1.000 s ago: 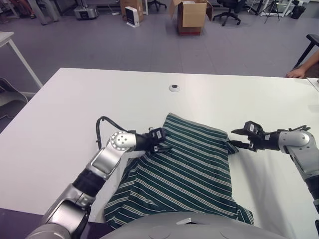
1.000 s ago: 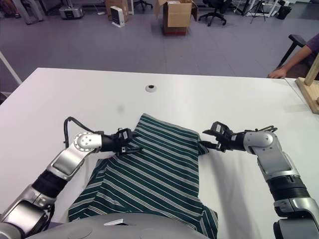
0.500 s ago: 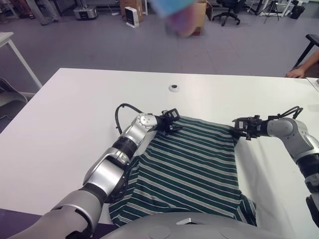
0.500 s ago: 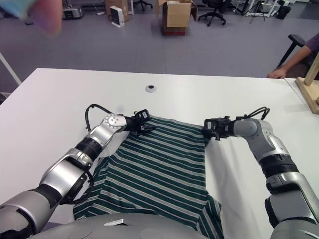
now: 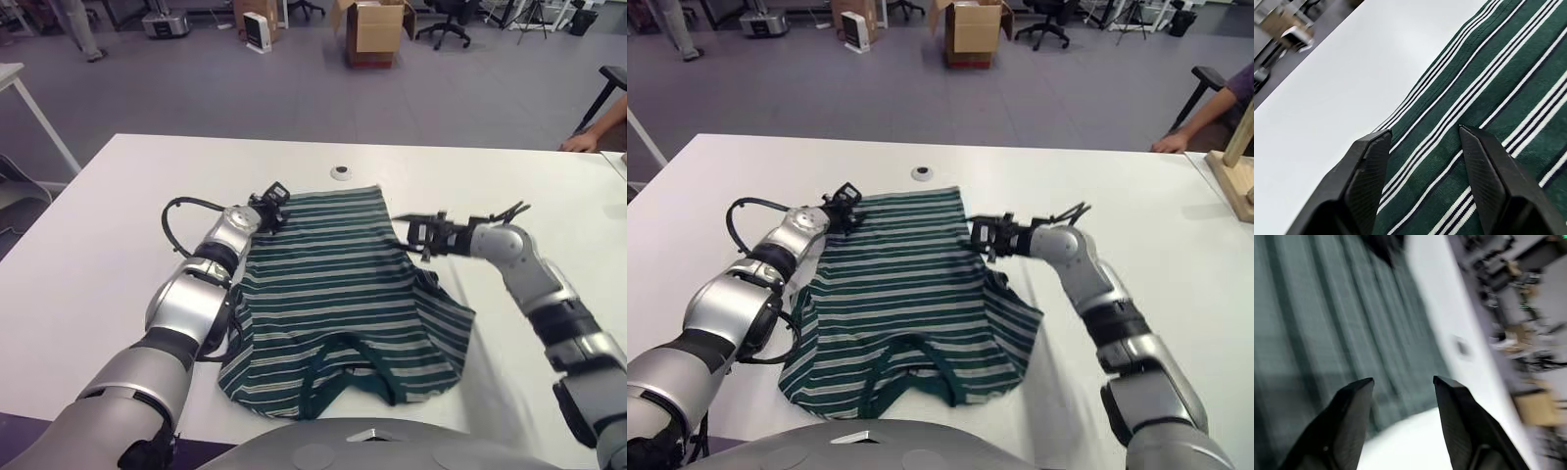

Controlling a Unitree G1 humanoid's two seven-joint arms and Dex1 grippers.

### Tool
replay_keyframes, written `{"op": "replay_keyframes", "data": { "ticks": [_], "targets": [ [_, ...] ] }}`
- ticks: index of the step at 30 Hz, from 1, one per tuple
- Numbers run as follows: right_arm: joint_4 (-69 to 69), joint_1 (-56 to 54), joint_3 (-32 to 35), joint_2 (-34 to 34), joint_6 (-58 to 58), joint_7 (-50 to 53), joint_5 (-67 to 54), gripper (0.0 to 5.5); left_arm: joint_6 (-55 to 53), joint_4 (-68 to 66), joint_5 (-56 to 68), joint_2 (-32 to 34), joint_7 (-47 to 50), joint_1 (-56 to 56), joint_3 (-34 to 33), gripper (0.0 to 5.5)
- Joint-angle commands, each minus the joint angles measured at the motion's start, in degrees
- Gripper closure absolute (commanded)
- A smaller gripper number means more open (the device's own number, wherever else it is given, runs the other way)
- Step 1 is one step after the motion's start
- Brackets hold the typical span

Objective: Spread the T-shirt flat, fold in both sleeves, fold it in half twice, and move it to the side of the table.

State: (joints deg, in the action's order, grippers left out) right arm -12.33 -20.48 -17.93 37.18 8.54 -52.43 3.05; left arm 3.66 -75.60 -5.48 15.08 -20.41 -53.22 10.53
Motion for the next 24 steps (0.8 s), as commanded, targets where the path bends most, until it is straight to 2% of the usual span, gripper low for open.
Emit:
{"op": "replay_keyframes", "data": {
  "ticks": [1,3,5,7,10,12,17,22,24],
  "targets": [
    [1.0,2.0,-1.0,-3.3,-6.1,-1.5,-2.0,3.22,7.7,5.0,12.5,4.8,-11.4,-4.0,-13.9,2.98],
    [-2.4,1.1,-0.5,-7.2,-8.1,0.7,-2.4,3.22,8.7,13.4,16.6,9.5,-22.3,-0.8,-16.5,2.98],
    [-3.3,0.8,0.6,-9.6,-9.7,0.7,-4.3,3.22,4.9,27.5,18.9,14.5,-30.5,8.9,-16.3,2.98],
    [-5.4,-0.3,1.8,-11.7,-11.2,1.2,-5.7,3.22,-1.4,43.0,20.3,19.4,-33.7,21.7,-16.5,2.98],
    [-14.5,-4.9,4.1,-16.3,-13.6,5.4,-6.2,3.22,-11.6,64.7,20.9,25.4,-33.4,44.6,-19.2,2.98],
    [-22.7,-8.5,5.9,-18.7,-15.0,9.1,-6.1,3.22,-18.9,78.2,24.4,24.9,-30.7,56.3,-22.4,2.98],
    [-39.7,-14.5,4.1,-17.9,-15.7,16.1,0.6,3.22,-33.5,99.0,31.5,18.6,-20.5,71.3,-26.3,2.98],
    [-43.0,-15.3,5.1,-17.1,-11.8,15.5,0.6,3.22,-42.5,101.4,28.9,13.0,-7.7,72.1,-21.9,2.98],
    [-41.5,-15.4,5.2,-17.4,-10.5,14.6,0.4,3.22,-43.5,101.1,26.5,11.8,-5.6,70.7,-17.1,2.98]
  ]
}}
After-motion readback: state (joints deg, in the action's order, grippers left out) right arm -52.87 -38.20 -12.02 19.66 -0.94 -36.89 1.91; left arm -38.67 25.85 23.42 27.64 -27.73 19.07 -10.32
